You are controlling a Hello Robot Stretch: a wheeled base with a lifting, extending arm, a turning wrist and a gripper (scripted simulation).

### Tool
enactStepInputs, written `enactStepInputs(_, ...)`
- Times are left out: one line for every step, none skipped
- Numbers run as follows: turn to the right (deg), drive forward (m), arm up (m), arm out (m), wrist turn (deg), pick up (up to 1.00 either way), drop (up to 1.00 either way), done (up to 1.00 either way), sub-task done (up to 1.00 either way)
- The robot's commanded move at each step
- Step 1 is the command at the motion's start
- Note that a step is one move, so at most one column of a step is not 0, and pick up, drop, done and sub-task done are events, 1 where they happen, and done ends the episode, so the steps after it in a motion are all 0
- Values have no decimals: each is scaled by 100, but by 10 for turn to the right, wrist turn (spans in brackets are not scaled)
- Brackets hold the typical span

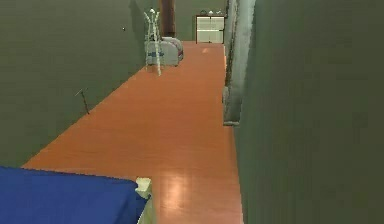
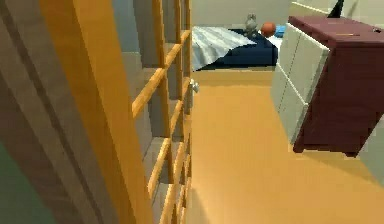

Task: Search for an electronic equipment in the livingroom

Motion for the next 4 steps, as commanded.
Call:
enactStepInputs(0,100,0,0,0,0,0,0,0)
enactStepInputs(0,100,0,0,0,0,0,0,0)
enactStepInputs(0,100,0,0,0,0,0,0,0)
enactStepInputs(0,100,0,0,0,0,0,0,0)
